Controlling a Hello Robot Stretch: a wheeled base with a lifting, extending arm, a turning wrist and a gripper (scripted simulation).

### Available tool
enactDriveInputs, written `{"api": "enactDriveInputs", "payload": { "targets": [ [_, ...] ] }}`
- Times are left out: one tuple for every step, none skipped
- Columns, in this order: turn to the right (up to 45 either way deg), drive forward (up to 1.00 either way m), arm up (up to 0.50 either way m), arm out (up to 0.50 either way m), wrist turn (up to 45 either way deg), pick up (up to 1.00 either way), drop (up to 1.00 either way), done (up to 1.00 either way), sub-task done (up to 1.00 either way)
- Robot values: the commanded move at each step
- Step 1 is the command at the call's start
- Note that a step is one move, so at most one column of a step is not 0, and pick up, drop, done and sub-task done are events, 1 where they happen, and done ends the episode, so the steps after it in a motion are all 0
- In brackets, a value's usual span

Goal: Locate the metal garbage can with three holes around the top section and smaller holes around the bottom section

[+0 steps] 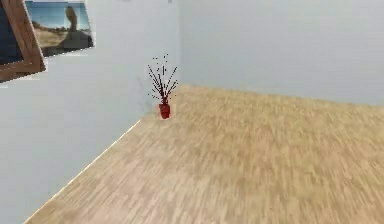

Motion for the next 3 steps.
{"api": "enactDriveInputs", "payload": {
  "targets": [
    [15.0,0.00,0.00,0.00,0.0,0.00,0.00,0.00,0.00],
    [0.0,1.00,0.00,0.00,0.0,0.00,0.00,0.00,0.00],
    [45.0,0.00,0.00,0.00,0.0,0.00,0.00,0.00,0.00]
  ]
}}
